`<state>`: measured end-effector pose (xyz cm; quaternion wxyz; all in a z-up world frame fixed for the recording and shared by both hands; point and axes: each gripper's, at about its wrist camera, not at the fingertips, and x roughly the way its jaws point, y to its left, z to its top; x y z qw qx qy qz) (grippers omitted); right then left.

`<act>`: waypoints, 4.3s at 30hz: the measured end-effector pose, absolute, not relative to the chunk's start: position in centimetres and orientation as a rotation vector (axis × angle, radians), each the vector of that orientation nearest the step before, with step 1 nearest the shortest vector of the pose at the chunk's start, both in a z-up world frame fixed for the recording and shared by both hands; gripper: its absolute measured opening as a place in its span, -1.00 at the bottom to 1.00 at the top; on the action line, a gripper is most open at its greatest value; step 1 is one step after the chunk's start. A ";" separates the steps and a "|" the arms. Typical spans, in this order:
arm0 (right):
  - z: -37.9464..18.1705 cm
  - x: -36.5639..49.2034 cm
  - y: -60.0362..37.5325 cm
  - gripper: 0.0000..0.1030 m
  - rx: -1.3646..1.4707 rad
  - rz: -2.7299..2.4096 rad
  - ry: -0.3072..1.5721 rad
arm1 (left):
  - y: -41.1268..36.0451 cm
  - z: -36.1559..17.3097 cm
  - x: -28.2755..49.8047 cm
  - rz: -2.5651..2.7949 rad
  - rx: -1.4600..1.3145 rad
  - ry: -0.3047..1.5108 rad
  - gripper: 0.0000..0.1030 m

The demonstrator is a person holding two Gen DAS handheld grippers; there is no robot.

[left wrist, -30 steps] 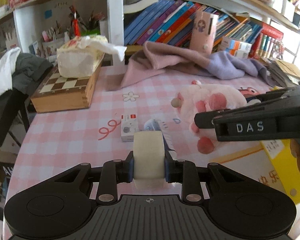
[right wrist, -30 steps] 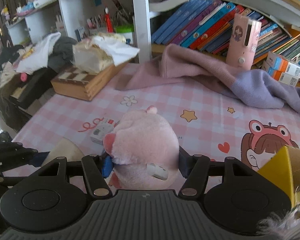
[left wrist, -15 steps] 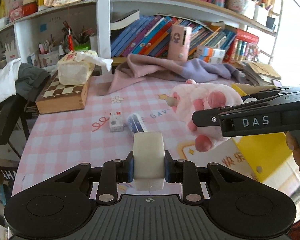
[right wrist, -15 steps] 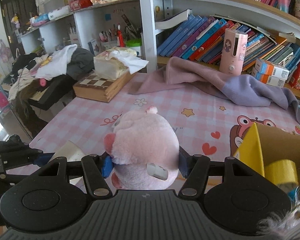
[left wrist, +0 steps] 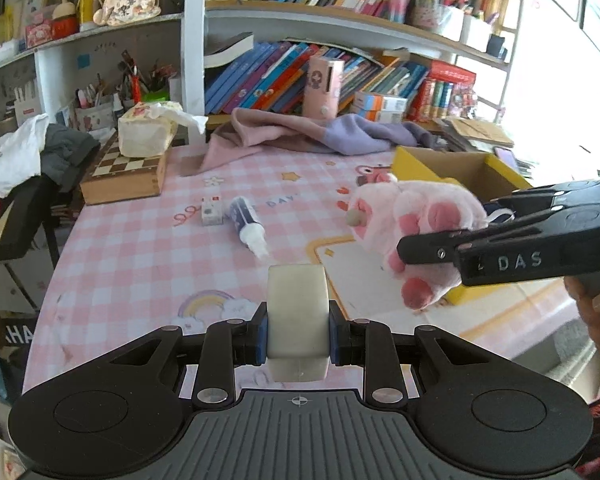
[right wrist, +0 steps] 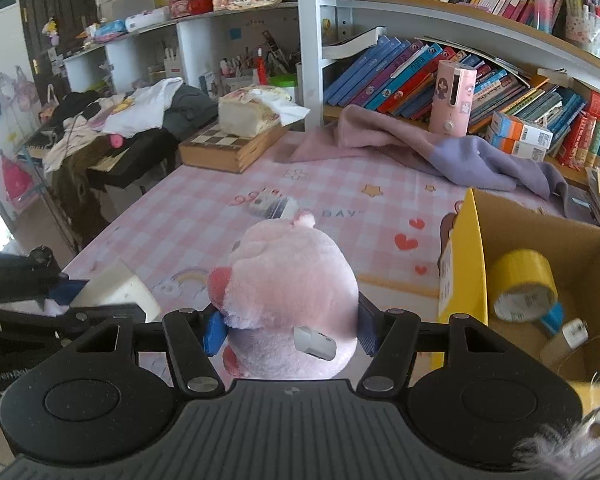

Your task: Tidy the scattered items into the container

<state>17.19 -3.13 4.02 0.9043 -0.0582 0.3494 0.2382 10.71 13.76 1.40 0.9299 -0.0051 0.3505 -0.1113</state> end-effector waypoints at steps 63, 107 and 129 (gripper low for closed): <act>2.7 -0.8 -19.0 0.15 0.066 0.010 0.827 | -2.2 0.4 4.4 -0.820 0.113 0.777 -0.50; 5.5 26.8 -29.8 0.15 -0.022 0.272 0.603 | -15.8 0.4 25.9 -0.483 0.197 0.734 -0.50; -0.4 35.3 -29.2 0.64 -0.092 0.343 0.762 | -17.4 -3.9 29.5 -0.356 0.242 0.906 -0.05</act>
